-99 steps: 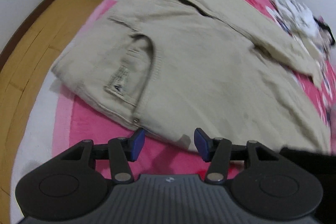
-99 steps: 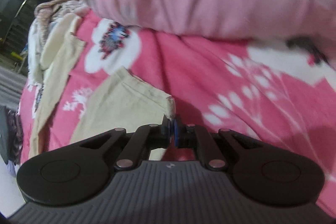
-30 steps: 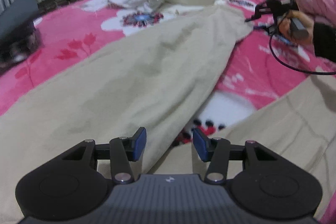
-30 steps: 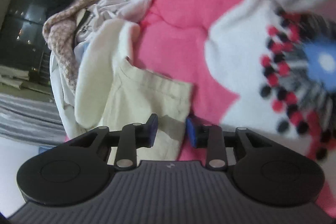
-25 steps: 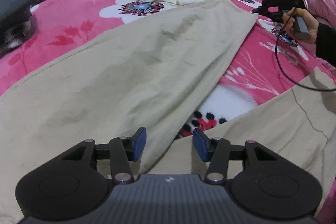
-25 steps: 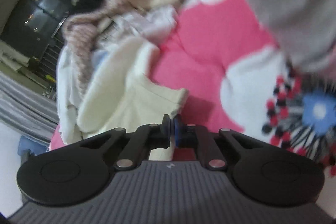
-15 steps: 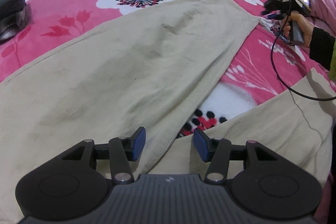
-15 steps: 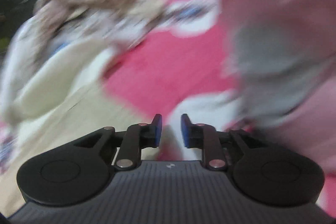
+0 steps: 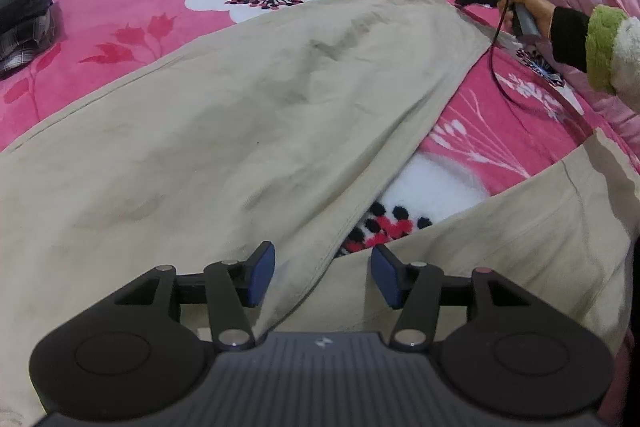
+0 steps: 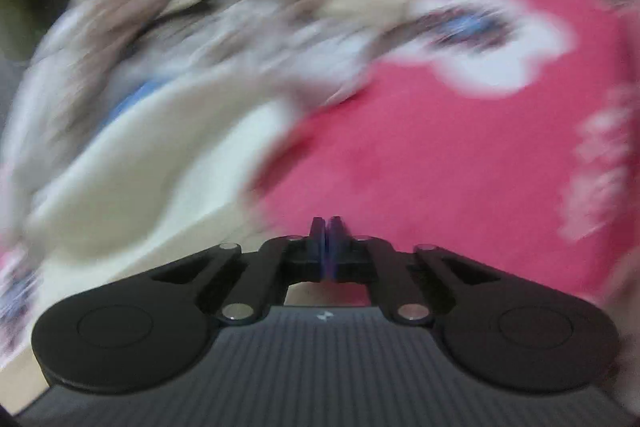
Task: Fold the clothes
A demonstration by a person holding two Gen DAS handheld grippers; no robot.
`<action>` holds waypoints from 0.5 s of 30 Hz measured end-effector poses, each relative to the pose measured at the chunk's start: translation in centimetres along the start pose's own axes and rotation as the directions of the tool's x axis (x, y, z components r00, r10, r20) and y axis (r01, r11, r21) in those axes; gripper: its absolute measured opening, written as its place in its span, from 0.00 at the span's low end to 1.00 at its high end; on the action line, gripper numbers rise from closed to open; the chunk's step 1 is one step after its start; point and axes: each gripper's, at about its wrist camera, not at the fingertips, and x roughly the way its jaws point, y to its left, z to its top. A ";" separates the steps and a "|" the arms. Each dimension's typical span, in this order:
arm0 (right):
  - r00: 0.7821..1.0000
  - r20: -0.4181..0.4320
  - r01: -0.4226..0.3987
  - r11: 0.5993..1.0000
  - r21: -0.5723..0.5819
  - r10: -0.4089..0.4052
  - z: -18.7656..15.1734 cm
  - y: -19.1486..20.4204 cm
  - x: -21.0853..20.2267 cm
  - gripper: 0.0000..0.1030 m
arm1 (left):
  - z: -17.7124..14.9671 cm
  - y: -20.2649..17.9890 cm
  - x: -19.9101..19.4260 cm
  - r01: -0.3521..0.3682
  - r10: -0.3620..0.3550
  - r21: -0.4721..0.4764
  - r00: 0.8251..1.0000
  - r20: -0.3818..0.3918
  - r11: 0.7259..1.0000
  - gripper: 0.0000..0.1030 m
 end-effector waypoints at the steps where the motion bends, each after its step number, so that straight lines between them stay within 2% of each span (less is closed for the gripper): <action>1: 1.000 0.024 -0.002 1.000 0.010 0.002 0.6 -0.1 -0.6 0.02 | 0.0 0.1 0.0 0.002 -0.002 -0.007 1.000 0.000 1.000 0.54; 3: 0.993 0.046 -0.109 0.994 0.012 0.108 0.9 0.6 -2.5 0.04 | 0.0 0.1 0.1 0.003 -0.003 -0.019 1.000 0.001 1.000 0.54; 5: 0.977 0.007 -0.212 0.976 -0.041 0.213 0.3 2.1 -3.5 0.04 | 0.0 0.0 0.2 -0.001 0.001 -0.019 1.000 0.000 1.000 0.55; 6: 0.973 -0.035 -0.228 0.971 -0.072 0.226 -0.1 3.1 -3.0 0.04 | 0.0 -0.1 0.2 -0.005 0.005 -0.018 1.000 -0.002 1.000 0.55; 9: 0.984 -0.137 -0.137 0.980 -0.142 0.118 -1.2 4.8 0.0 0.02 | 0.1 0.0 0.0 -0.016 0.016 -0.033 1.000 -0.001 0.999 0.55; 10: 0.988 -0.147 -0.076 0.986 -0.150 0.053 -1.4 4.9 0.9 0.01 | 0.1 0.1 -0.2 -0.029 0.029 -0.051 1.000 -0.001 0.998 0.55; 11: 0.992 -0.127 0.011 0.993 -0.113 -0.025 -1.1 4.1 1.0 0.00 | 0.1 0.3 -0.6 -0.045 0.045 -0.075 0.999 0.002 0.996 0.55; 12: 0.992 -0.107 0.060 0.997 -0.047 -0.065 -0.9 3.2 0.1 0.05 | 0.1 0.4 -1.2 -0.055 0.056 -0.096 0.998 0.010 0.994 0.55; 13: 0.990 -0.090 0.107 0.994 0.021 -0.105 -0.6 2.3 -0.8 0.05 | 0.0 0.6 -1.9 -0.065 0.068 -0.113 0.997 0.021 0.991 0.55; 14: 0.991 -0.083 0.110 0.992 0.066 -0.104 -0.5 1.8 -1.9 0.05 | -0.1 0.7 -2.7 -0.074 0.079 -0.128 0.996 0.033 0.989 0.56; 15: 0.995 -0.088 0.048 0.996 0.076 -0.041 -0.7 1.9 -3.2 0.05 | -0.4 0.7 -3.4 -0.082 0.089 -0.139 0.995 0.045 0.987 0.57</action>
